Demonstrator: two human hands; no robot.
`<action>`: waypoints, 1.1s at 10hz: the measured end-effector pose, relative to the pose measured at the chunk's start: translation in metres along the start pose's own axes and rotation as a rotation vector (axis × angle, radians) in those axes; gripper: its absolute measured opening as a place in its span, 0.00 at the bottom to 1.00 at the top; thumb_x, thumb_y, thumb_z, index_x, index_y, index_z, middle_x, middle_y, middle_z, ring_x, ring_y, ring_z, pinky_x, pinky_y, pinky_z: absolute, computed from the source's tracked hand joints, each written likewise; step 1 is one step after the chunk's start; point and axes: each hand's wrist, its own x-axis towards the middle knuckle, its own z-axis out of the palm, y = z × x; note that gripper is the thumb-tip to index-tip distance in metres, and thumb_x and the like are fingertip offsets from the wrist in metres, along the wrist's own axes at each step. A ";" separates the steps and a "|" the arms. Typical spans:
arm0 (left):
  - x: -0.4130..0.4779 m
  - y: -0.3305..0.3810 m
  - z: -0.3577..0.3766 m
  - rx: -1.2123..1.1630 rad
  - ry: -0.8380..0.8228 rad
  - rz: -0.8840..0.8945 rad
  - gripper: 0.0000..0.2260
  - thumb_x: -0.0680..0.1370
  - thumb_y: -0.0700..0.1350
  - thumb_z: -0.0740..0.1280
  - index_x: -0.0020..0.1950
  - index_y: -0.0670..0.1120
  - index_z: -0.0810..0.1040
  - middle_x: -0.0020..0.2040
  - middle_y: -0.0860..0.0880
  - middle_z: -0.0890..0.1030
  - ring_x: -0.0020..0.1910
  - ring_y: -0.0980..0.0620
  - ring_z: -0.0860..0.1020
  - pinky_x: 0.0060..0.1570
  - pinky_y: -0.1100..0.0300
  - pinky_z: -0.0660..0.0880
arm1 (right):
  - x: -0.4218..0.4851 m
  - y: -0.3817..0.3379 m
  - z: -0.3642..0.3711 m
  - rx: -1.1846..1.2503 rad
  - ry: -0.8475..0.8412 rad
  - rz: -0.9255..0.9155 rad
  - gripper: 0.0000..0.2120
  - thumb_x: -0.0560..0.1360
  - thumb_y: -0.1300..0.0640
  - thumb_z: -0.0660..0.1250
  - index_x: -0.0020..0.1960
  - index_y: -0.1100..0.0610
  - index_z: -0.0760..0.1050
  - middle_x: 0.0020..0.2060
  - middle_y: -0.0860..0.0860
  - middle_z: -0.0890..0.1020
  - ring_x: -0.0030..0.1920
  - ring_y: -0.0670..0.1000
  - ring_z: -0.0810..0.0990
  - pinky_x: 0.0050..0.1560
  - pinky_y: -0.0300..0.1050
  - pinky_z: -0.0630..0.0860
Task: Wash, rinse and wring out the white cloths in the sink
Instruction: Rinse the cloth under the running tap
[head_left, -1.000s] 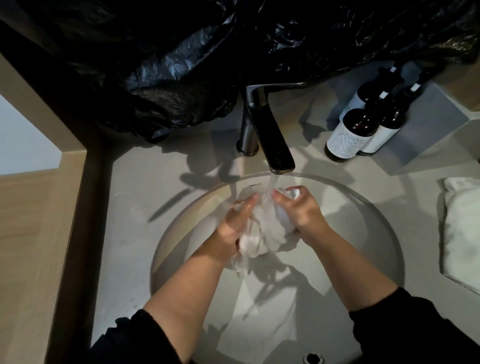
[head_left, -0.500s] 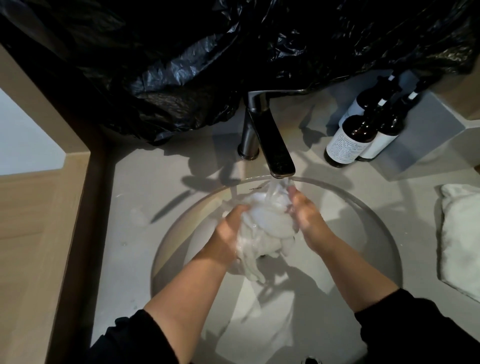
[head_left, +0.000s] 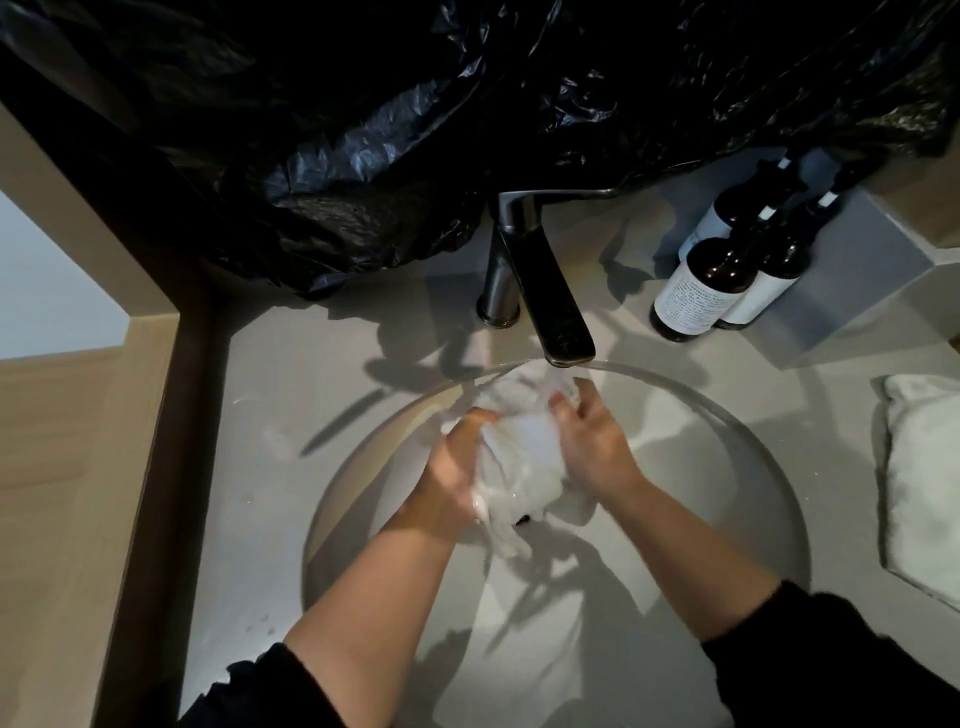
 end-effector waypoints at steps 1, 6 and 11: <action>0.000 -0.002 -0.001 -0.110 -0.141 -0.067 0.07 0.78 0.44 0.62 0.47 0.40 0.76 0.39 0.45 0.79 0.36 0.50 0.79 0.36 0.59 0.77 | -0.049 0.000 0.013 -0.017 0.053 -0.137 0.17 0.79 0.47 0.57 0.66 0.51 0.67 0.51 0.51 0.72 0.49 0.51 0.74 0.51 0.44 0.69; 0.003 -0.007 -0.007 -0.162 -0.390 -0.133 0.24 0.81 0.53 0.55 0.67 0.35 0.72 0.61 0.36 0.76 0.59 0.40 0.74 0.60 0.48 0.71 | -0.034 0.017 -0.012 -0.027 -0.217 -0.143 0.38 0.64 0.41 0.75 0.70 0.47 0.66 0.71 0.54 0.59 0.70 0.53 0.63 0.68 0.48 0.67; -0.003 -0.015 -0.008 0.173 -0.401 -0.037 0.13 0.77 0.46 0.69 0.61 0.45 0.78 0.54 0.44 0.83 0.54 0.45 0.81 0.55 0.53 0.77 | 0.038 0.031 -0.046 0.516 -0.658 0.464 0.10 0.73 0.55 0.66 0.51 0.59 0.80 0.46 0.58 0.82 0.46 0.57 0.81 0.54 0.51 0.75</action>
